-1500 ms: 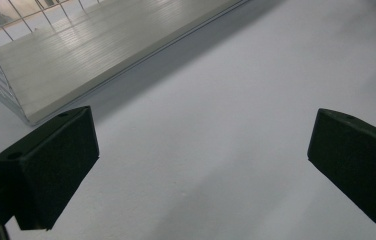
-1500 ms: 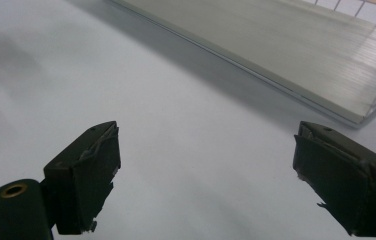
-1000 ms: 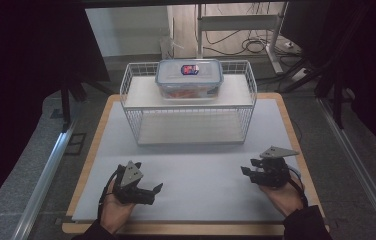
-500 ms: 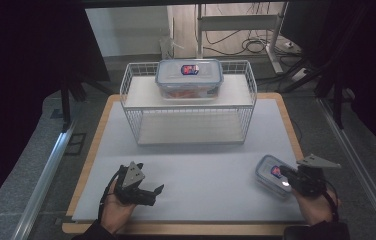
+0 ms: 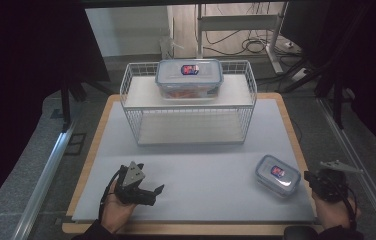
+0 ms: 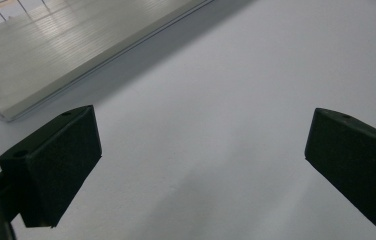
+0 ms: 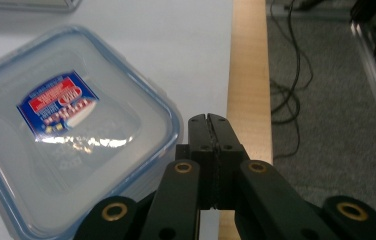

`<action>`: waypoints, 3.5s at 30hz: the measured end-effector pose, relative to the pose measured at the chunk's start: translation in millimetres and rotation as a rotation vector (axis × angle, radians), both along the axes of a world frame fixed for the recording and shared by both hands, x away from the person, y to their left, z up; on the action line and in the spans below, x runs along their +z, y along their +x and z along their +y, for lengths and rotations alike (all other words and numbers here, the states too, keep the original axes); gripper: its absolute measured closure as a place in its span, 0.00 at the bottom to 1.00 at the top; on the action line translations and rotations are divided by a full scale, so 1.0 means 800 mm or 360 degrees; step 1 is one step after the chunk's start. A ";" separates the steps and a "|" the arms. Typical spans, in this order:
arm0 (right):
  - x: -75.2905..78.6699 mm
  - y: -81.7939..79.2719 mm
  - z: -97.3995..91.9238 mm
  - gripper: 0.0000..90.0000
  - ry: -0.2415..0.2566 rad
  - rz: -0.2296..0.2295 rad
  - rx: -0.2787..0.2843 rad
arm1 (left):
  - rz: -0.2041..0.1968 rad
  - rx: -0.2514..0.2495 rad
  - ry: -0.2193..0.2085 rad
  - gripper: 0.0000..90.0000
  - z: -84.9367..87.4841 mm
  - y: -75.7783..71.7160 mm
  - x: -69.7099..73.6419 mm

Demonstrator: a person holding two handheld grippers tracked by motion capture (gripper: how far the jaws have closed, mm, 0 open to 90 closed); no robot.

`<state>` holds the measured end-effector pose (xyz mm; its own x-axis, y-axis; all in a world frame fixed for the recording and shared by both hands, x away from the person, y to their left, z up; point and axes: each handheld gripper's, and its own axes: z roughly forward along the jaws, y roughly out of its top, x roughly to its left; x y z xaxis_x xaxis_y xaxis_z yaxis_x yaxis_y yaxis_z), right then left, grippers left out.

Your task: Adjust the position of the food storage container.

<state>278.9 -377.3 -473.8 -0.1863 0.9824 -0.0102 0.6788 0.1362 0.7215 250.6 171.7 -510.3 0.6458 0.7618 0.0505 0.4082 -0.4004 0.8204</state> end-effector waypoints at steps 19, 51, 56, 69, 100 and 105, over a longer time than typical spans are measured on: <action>-0.015 0.035 0.037 1.00 0.0072 0.0083 0.0127 | 0.0048 -0.0011 -0.0002 0.02 -0.004 0.004 -0.005; -0.016 0.037 0.131 1.00 0.0117 0.0130 0.0486 | 0.0083 -0.0014 0.0015 0.03 -0.005 0.005 -0.005; -0.019 0.047 0.148 1.00 0.0156 0.0133 0.0550 | 0.0089 -0.0008 0.0025 0.04 -0.005 0.005 -0.006; -0.022 0.058 0.231 1.00 0.0130 0.0125 0.0805 | 0.0104 0.0016 0.0005 0.04 -0.003 0.006 -0.006; -0.022 0.058 0.209 0.31 0.0100 0.0032 0.1012 | 0.0165 -0.0064 -0.0040 0.07 0.000 0.010 -0.016; -0.024 0.056 0.211 0.14 0.0117 0.0005 0.1026 | 0.0157 -0.0085 -0.0036 0.05 -0.003 0.010 -0.017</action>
<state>324.0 -208.4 -493.2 -0.7389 0.6715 0.0547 0.4797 0.4674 0.7425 258.3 169.7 -523.9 0.6864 0.7266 -0.0321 0.4662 -0.4057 0.7862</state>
